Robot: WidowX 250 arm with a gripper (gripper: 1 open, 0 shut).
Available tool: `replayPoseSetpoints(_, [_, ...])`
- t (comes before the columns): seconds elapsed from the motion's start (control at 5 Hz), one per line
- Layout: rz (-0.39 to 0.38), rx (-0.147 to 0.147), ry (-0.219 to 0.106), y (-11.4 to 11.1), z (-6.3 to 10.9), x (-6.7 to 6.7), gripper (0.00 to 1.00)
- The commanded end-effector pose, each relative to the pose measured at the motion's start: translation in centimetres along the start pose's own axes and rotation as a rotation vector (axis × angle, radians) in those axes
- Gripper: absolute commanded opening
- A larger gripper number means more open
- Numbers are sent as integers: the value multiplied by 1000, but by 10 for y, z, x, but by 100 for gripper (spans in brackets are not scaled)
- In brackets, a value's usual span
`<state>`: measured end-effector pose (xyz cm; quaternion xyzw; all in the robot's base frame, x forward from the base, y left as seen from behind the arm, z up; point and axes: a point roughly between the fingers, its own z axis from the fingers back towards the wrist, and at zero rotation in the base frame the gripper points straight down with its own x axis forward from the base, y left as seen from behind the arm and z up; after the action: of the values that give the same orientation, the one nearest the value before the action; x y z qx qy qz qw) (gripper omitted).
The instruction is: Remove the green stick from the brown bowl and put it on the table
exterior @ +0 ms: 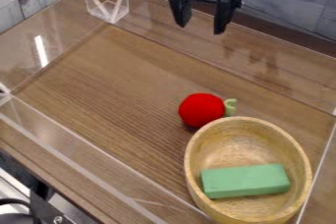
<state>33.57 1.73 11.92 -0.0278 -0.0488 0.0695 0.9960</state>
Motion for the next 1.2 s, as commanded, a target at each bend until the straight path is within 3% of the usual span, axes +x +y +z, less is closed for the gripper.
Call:
replayPoseSetpoints(0.0, [4, 1, -50, -6, 8, -5, 0])
replayPoseSetpoints(0.2, [10, -9, -75, -11, 22, -15, 100])
replayPoseSetpoints(0.6, [-76, -16, -116, 5, 9, -11, 100])
replayPoseSetpoints(1.0, [-115, -33, -155, 9, 27, 0, 100])
